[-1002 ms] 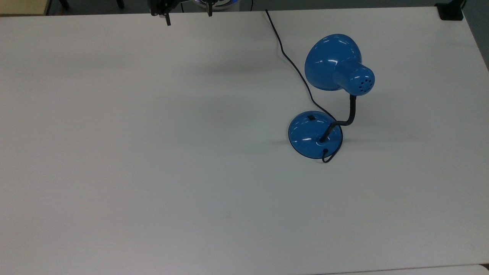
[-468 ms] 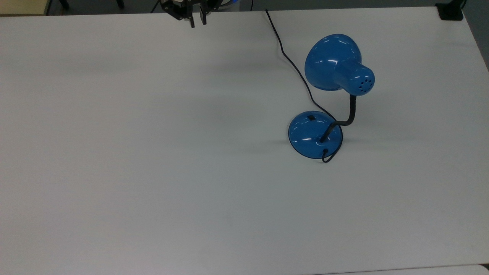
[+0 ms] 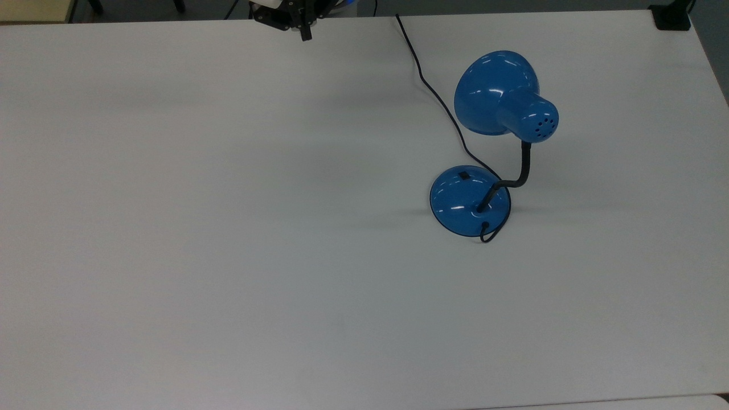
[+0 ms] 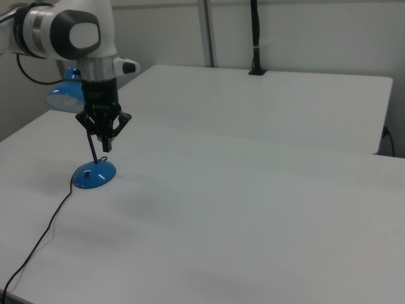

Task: Turn on the lamp
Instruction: 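Move the gripper toward the blue lamp base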

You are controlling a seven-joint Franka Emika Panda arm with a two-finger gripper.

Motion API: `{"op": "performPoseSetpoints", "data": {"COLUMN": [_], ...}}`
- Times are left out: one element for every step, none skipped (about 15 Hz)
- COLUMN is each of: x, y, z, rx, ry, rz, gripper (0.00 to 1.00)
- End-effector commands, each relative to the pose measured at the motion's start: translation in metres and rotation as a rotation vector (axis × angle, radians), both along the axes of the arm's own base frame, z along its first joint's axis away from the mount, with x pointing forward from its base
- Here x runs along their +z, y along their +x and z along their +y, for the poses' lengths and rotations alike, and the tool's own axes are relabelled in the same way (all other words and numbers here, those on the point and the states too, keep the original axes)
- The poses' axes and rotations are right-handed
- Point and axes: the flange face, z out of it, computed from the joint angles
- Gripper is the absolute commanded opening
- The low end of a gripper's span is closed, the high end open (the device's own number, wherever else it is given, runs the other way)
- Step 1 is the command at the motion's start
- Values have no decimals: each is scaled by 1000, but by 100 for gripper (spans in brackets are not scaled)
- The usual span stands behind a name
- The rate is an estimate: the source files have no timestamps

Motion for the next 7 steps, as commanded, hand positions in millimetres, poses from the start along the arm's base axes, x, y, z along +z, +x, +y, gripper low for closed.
{"op": "performPoseSetpoints", "data": {"x": [0,-2,-2,-4,-6,-7,-7], "y": [-14,-14,-15,-15,-17,-17,-17], "z": [0,1,1,1,3,5,7], "rx": [-6,-5,-7,-7,-5,-2,1], "ry": [47,48,48,49,50,50,52], "rz": [16,21,21,24,27,31,29], "gripper": [0,0,0,0,0,0,0]}}
